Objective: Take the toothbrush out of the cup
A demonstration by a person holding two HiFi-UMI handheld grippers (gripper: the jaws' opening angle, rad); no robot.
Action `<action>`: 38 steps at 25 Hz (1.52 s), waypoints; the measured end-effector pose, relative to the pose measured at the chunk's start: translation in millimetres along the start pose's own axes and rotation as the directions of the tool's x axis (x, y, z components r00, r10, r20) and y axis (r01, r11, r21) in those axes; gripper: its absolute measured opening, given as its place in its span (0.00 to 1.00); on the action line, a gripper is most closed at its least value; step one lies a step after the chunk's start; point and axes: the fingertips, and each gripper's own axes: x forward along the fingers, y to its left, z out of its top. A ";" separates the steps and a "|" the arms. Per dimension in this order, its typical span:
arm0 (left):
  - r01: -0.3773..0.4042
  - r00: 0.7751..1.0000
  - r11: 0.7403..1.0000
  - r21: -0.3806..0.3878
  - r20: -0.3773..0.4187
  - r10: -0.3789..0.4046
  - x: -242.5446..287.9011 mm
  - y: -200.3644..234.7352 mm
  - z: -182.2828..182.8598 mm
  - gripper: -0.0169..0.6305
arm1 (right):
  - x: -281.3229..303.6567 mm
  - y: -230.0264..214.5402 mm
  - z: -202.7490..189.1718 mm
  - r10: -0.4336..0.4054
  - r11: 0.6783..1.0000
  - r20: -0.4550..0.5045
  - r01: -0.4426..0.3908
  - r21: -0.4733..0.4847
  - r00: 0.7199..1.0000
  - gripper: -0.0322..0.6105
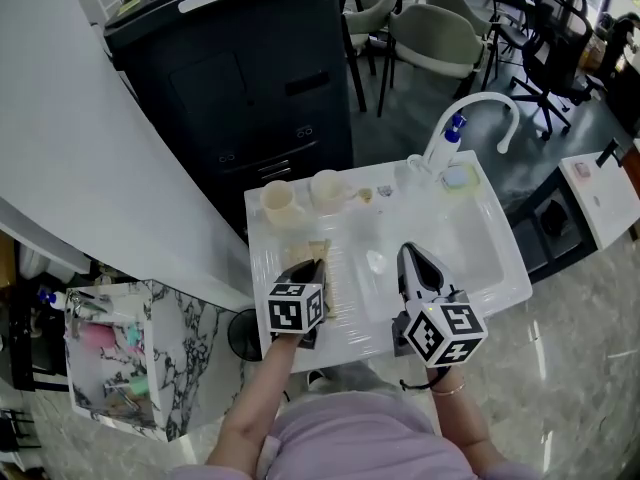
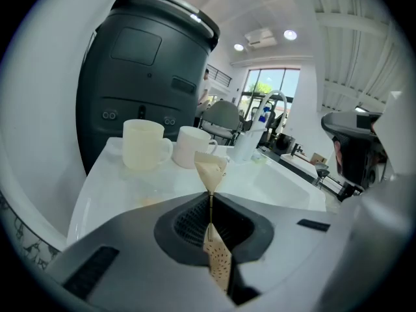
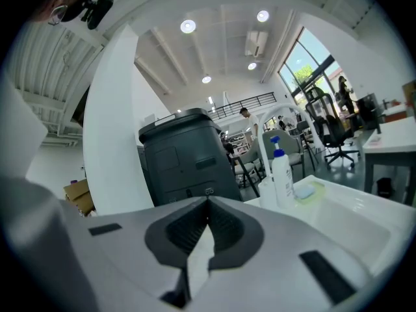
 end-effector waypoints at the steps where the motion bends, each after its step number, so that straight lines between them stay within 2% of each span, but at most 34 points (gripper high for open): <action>1: -0.006 1.000 1.000 -0.001 -0.011 0.006 4.5 1.8 -1.6 0.03 | 1.0 -1.9 0.2 -0.002 1.000 -0.001 0.002 0.000 1.000 0.05; 14: -0.075 0.981 0.997 0.005 -0.179 0.075 48.6 19.7 -30.9 0.04 | 18.0 -18.4 -2.0 -0.013 1.000 -0.029 0.013 -0.001 1.000 0.05; 22: -0.100 0.971 0.995 -0.006 -0.220 0.096 57.9 25.2 -37.8 0.05 | 26.6 -20.9 -2.4 -0.012 1.000 -0.037 0.012 0.000 0.999 0.05; 27: -0.109 0.973 0.993 -0.049 -0.211 0.097 55.6 28.5 -32.9 0.17 | 29.0 -16.9 -3.0 -0.007 1.000 -0.040 0.007 -0.001 0.999 0.05; 32: -0.088 0.986 0.993 -0.079 -0.149 0.076 43.4 27.6 -16.0 0.18 | 29.9 -10.1 -3.7 0.003 1.000 -0.041 -0.003 -0.003 0.999 0.05; 38: -0.047 0.999 0.998 -0.052 -0.030 0.045 20.2 19.4 17.2 0.18 | 31.2 3.5 -1.9 0.027 1.000 -0.034 -0.028 -0.009 0.999 0.05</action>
